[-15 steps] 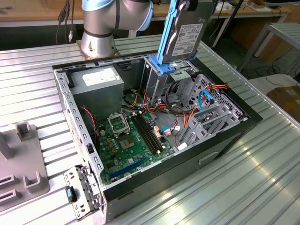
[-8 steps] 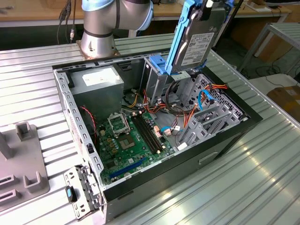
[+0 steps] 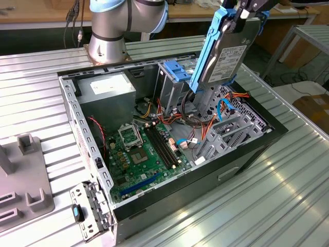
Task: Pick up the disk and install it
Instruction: 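Pick up the disk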
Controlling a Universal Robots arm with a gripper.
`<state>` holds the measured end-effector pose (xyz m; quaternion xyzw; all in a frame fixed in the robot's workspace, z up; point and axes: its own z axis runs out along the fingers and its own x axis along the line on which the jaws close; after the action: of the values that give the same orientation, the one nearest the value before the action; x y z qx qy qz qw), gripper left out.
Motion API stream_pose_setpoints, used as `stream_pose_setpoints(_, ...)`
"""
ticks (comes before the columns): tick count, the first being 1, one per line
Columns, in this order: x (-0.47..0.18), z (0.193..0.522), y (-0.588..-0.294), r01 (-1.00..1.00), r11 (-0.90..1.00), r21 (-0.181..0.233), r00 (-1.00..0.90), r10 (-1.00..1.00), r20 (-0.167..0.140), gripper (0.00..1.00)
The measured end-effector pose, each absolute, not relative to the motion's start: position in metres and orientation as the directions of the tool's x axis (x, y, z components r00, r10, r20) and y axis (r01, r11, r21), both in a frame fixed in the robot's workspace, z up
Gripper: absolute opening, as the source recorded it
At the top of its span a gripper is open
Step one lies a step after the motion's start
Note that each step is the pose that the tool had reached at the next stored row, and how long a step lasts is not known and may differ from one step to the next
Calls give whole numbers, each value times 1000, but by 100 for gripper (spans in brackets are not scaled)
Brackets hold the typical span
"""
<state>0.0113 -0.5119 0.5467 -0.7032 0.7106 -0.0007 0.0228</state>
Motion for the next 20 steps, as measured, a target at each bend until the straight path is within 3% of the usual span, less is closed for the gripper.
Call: stream_pose_setpoints(20, 11, 547, -537, -999, 11, -33, -10, -999, -31, 37)
